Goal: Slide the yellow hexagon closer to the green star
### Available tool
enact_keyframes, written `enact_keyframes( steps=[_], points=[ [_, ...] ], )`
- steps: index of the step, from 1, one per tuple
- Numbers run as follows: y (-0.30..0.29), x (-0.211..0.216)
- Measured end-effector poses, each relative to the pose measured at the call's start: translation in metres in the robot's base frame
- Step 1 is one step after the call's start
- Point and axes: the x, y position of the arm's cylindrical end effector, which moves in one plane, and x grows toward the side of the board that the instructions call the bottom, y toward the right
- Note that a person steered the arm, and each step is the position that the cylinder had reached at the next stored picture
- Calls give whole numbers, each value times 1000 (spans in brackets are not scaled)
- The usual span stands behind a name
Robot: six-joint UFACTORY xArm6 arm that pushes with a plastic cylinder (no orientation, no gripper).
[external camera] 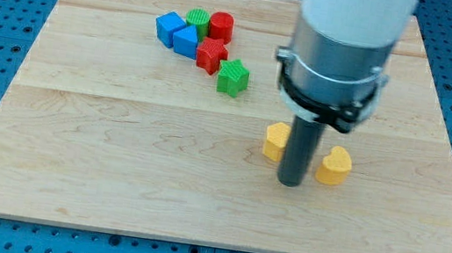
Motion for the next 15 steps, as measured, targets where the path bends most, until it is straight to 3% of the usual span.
enact_keyframes(
  steps=[2,3,7,8,10,11,13,15],
  points=[
    [92,-5],
    [97,-29],
    [-92,-61],
    [-116,-66],
    [-120,-33],
    [-158,-32],
    [-172,-75],
    [-250,-66]
  ],
)
